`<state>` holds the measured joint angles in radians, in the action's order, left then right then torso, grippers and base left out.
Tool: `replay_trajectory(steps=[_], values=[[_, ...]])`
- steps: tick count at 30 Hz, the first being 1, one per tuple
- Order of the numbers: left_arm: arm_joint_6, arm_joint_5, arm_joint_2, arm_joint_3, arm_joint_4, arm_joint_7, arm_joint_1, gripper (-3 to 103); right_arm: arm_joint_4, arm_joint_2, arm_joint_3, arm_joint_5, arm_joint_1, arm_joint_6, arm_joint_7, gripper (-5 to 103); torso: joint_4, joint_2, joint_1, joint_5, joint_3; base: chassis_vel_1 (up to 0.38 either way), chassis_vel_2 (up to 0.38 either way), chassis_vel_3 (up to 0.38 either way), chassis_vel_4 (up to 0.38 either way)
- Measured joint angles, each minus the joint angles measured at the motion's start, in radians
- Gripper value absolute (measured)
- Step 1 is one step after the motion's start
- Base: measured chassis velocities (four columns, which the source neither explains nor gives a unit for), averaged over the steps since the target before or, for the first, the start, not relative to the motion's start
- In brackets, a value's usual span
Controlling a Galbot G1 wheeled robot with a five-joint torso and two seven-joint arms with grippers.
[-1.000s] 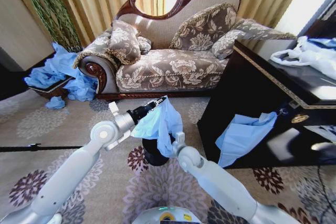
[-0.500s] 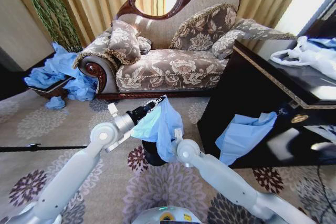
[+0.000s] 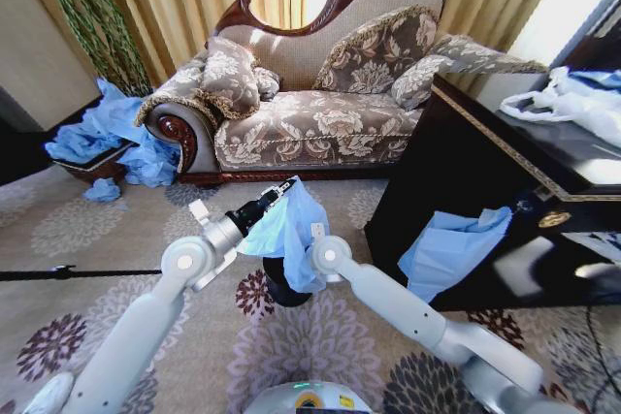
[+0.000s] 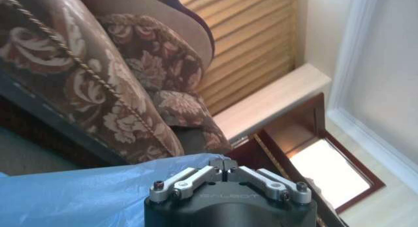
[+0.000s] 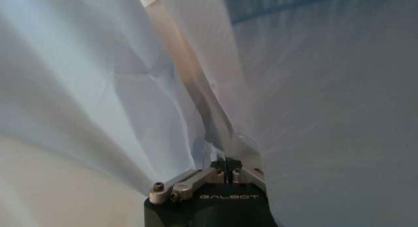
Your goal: Place a garbage bag over the trash bin.
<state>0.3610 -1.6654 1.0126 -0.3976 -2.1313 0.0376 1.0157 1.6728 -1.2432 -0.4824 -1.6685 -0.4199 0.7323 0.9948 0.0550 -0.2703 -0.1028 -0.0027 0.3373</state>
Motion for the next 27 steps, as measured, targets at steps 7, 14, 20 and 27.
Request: replay_trajectory(steps=[7, 14, 20, 27], values=[[0.002, 0.019, 0.042, -0.039, -0.005, -0.004, 0.063, 0, -0.046, -0.039, -0.025, -0.020, 0.010, -0.003, 0.006, 0, 0.0000, 0.000, 0.000, 0.0000, 0.000, 0.000, 0.000, 0.000, 0.000], [0.003, 0.045, 0.059, -0.036, 0.025, -0.008, 0.075, 0, -0.137, -0.109, -0.029, 0.013, 0.005, -0.003, -0.003, 0, -0.0001, 0.000, 0.000, 0.0000, 0.000, 0.000, 0.000, 0.000, 0.000], [0.002, 0.066, 0.064, -0.012, 0.059, -0.007, 0.059, 0, -0.220, -0.145, -0.022, 0.067, -0.024, -0.003, -0.026, 0, 0.0000, 0.000, 0.000, -0.0001, 0.000, 0.000, 0.000, 0.000, 0.000], [0.003, 0.080, 0.064, 0.015, 0.082, -0.007, 0.046, 0, -0.304, -0.190, 0.013, 0.146, -0.061, -0.006, -0.064, 0, 0.0000, 0.000, 0.000, 0.0000, 0.000, 0.000, 0.000, 0.000, 0.000]])
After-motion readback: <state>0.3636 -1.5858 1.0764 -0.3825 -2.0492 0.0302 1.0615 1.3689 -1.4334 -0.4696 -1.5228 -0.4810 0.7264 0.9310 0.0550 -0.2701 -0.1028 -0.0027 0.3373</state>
